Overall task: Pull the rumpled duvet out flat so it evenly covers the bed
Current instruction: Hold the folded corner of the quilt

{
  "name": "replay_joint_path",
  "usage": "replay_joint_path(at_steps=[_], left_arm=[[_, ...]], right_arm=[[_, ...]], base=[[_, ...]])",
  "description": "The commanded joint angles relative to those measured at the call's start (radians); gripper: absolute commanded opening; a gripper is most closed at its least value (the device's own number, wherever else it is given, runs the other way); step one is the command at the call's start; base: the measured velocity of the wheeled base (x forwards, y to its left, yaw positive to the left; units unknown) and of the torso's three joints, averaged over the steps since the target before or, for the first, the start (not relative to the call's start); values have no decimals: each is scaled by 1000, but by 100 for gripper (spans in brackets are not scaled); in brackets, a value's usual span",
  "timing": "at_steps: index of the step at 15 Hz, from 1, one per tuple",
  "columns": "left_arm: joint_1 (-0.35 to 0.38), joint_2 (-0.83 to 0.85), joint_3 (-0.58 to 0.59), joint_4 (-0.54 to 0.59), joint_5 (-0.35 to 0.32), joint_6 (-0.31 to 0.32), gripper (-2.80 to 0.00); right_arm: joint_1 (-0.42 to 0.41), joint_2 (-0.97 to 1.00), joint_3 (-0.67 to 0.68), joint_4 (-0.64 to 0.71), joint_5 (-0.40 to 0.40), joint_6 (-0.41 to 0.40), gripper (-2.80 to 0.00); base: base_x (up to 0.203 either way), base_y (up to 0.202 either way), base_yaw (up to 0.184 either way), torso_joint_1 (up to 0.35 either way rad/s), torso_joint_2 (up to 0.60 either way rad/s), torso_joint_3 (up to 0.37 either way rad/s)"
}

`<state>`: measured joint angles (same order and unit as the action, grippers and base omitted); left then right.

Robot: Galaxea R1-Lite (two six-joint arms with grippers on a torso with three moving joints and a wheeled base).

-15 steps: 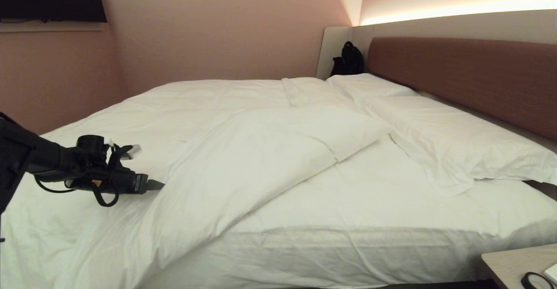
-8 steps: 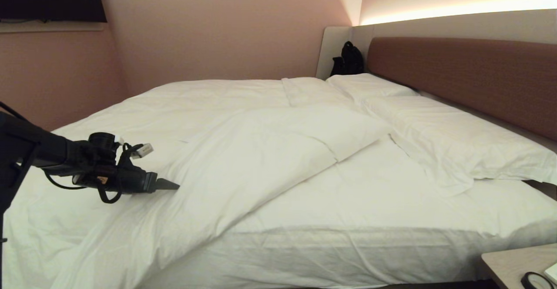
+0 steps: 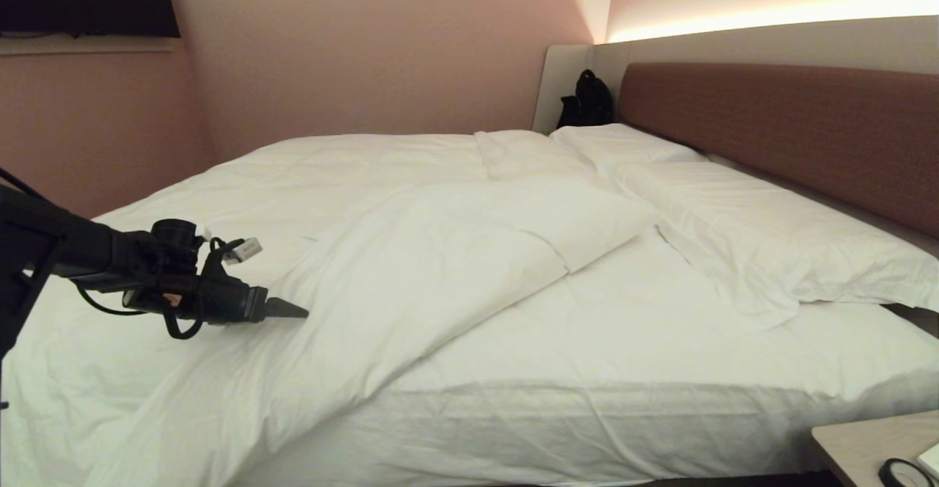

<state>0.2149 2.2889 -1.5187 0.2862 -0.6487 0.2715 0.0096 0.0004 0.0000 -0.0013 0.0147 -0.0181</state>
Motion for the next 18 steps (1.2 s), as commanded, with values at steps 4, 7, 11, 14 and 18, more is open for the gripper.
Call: replay_joint_path(at_steps=[4,7,11,14,18], left_arm=[[1,-13,11,1,-6,12,-280],[1,-15,29,2,-6,55,-280],[0,-61,79,2,-12,116,-280],[0,-86,110,8,-35,161,-280],[-1,-177,160,100,-128,230,-280]], right_arm=[[0,1,0,0,1,0,-280],[0,1,0,0,1,0,-280],[0,1,0,0,1,0,-280],[0,1,0,0,1,0,-280],[1,1,0,0,1,0,-280]], base=[[0,0,0,0,0,0],[0,0,0,0,0,0],[0,0,0,0,0,0],[0,0,0,0,0,0],[0,0,0,0,0,0]])
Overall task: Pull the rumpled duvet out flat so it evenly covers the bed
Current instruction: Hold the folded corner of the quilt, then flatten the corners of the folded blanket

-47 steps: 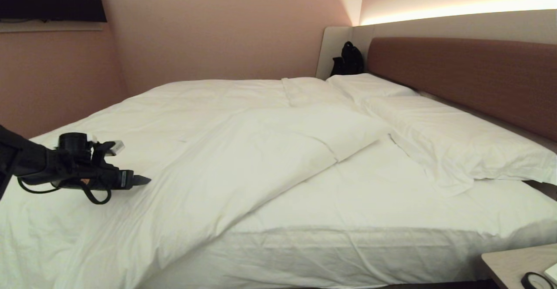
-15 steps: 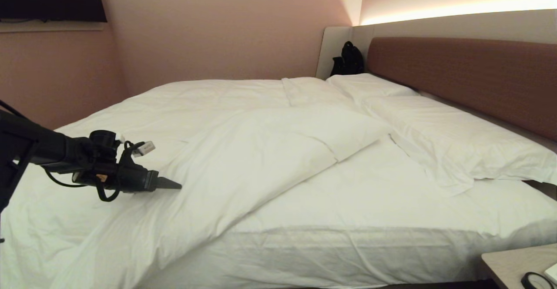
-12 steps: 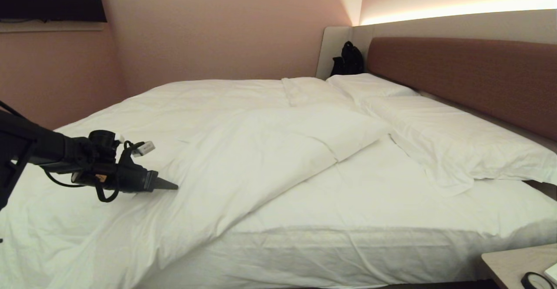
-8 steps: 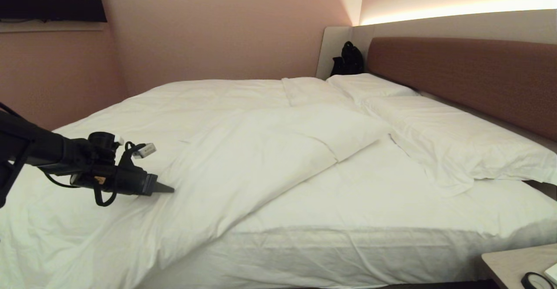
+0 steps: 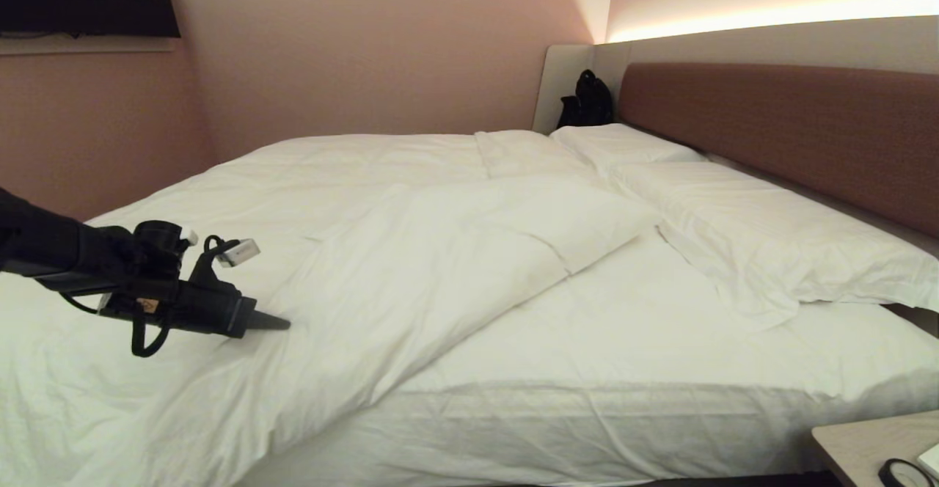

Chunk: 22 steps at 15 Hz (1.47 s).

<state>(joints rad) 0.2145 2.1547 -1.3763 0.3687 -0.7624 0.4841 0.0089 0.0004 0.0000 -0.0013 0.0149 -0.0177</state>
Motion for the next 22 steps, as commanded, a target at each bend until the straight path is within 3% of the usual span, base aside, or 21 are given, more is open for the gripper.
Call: replay_joint_path(at_steps=[1,3,8,12,17,22], left_arm=[[-4,-62,52,35,-16,49,-280],[-15,-104,109,53,-18,77,-280],[-57,-175,272,54,-22,80,-280],[-176,-311,512,53,-30,78,-280],[-286,-397,706,50,-28,81,-280],[-300,-412,802,49,-17,84,-280]], right_arm=[[0,1,0,0,0,-1,-280],[0,1,0,0,0,1,-280],[0,1,0,0,0,-1,-280],[0,1,0,0,0,-1,-280],[0,1,0,0,0,1,-280],[0,1,0,0,0,-1,-280]], base=[[0,0,0,0,0,0],[0,0,0,0,0,0],[0,0,0,0,0,0],[0,0,0,0,0,0],[0,0,0,0,0,0],[0,0,0,0,0,0]])
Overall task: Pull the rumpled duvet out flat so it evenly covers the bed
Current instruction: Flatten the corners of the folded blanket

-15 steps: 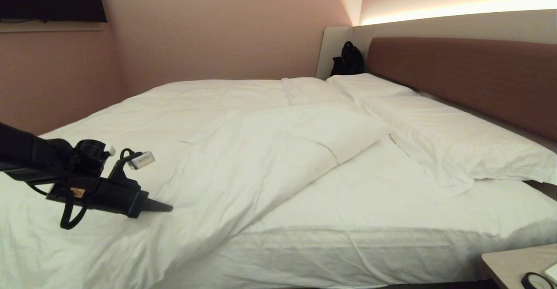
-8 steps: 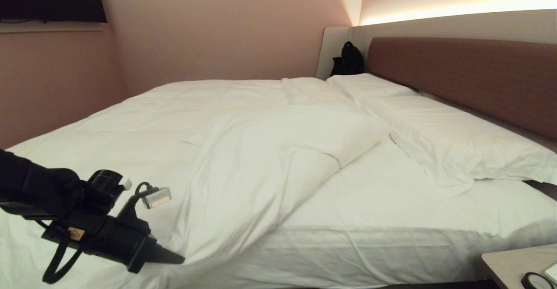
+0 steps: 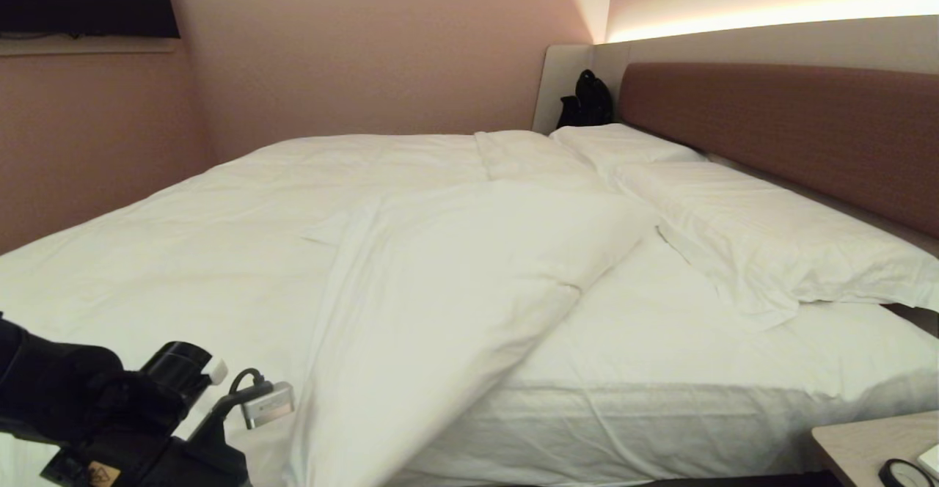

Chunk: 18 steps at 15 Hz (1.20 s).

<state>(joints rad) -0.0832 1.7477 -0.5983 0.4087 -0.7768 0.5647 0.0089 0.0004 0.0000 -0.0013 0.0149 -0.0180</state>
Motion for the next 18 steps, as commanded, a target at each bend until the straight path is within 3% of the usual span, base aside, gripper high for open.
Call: replay_joint_path(at_steps=[1,6,14,18], left_arm=[[-3,2,40,8,-2,2,-280],[-4,26,55,8,-12,0,-280],[-107,-76,170,11,-17,-6,-280],[-116,-124,232,13,-16,-2,-280]], right_arm=[[0,1,0,0,0,0,-280],[0,1,0,0,0,0,-280],[0,1,0,0,0,0,-280],[0,1,0,0,0,1,-280]], base=[[0,0,0,0,0,0],[0,0,0,0,0,0],[0,0,0,0,0,0],[0,0,0,0,0,0]])
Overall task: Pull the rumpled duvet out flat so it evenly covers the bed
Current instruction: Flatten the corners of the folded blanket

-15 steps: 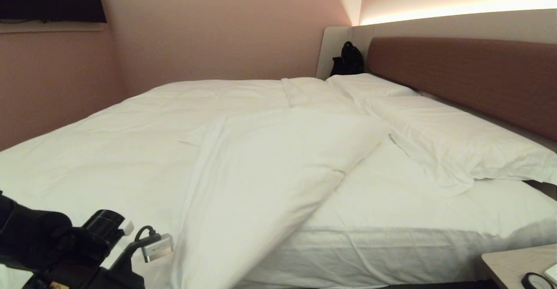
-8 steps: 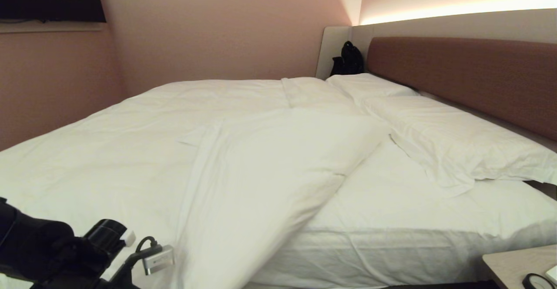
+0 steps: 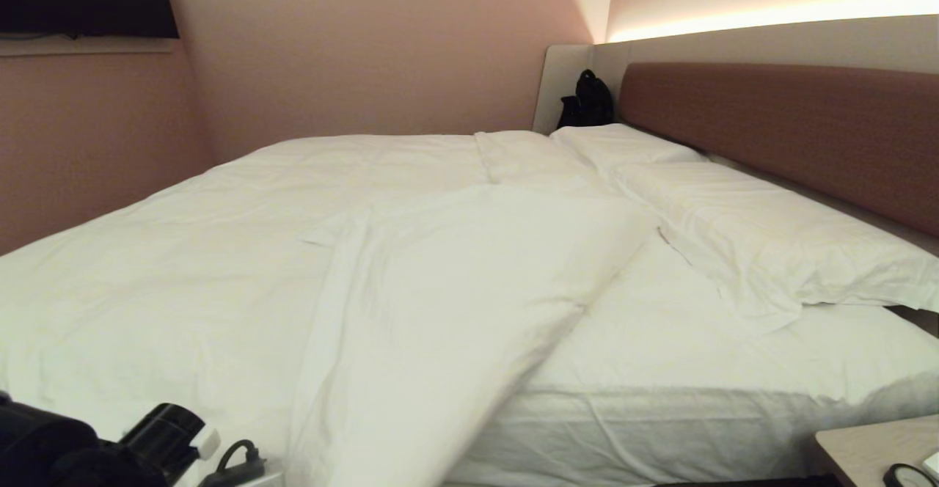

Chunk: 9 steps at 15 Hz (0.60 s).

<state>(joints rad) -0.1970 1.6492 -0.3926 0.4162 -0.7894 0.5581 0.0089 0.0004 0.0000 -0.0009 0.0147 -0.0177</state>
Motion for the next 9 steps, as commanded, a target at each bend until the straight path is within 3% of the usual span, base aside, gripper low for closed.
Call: replay_joint_path(at_steps=[1,9], left_arm=[[-3,-30,36,4,-5,6,-280],[-5,-32,44,4,-17,6,-280]], right_arm=[[0,1,0,-1,1,-1,-280],[0,1,0,-1,1,1,-280]], base=[[0,0,0,0,0,0],[0,0,0,0,0,0]])
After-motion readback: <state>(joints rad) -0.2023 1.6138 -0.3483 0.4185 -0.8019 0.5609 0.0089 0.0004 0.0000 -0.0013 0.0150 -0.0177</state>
